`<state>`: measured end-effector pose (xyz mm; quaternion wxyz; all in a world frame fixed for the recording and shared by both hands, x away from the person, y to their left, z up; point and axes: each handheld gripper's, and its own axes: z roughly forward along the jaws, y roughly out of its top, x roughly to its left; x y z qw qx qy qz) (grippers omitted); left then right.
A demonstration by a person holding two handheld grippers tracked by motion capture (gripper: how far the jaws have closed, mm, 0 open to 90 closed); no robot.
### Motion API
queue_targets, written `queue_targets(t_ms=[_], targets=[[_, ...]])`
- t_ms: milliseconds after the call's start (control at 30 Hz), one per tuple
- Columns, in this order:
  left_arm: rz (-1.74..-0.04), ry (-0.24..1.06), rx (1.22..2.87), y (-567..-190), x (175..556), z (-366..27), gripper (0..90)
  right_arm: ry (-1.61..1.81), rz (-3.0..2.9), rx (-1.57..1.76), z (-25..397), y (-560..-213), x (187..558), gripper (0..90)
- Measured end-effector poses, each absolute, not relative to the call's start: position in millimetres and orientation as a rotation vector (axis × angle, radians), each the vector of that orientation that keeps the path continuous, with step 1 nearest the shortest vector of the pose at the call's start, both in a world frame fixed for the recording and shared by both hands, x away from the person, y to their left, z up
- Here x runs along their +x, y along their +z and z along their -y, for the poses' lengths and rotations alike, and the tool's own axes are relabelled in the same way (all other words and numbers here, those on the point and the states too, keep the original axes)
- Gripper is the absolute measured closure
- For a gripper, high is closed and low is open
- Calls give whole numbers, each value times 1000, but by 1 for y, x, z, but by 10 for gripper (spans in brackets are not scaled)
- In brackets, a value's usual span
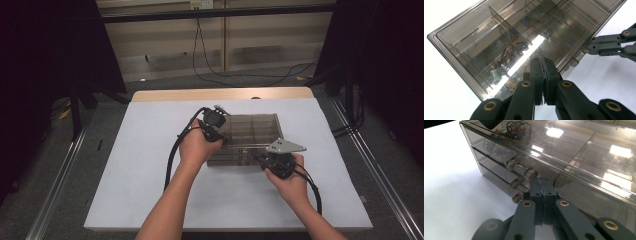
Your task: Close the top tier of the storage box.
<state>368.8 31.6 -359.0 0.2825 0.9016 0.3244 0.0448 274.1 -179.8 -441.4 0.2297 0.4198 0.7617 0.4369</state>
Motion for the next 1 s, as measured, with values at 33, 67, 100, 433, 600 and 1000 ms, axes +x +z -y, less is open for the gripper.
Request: queue_targets(t_ms=[33,67,100,433,600,1000], targets=[[-863,118,2417,-359,369,-32,878,1204,-2096,1155,180,-441,274,899],[-873,119,2417,-359,369,-32,875,1204,-2097,1153,180,-441,274,899],[-871,115,2416,-359,369,-33,871,1202,-2097,1152,180,-441,274,899],[-881,120,2405,-359,368,-38,789,1195,-2115,1155,182,-441,272,844],[-874,121,2403,-356,367,-42,745,1204,-2128,1167,186,-440,269,798],[-889,136,2388,-353,365,-55,699,1207,-2144,1184,198,-439,263,748]])
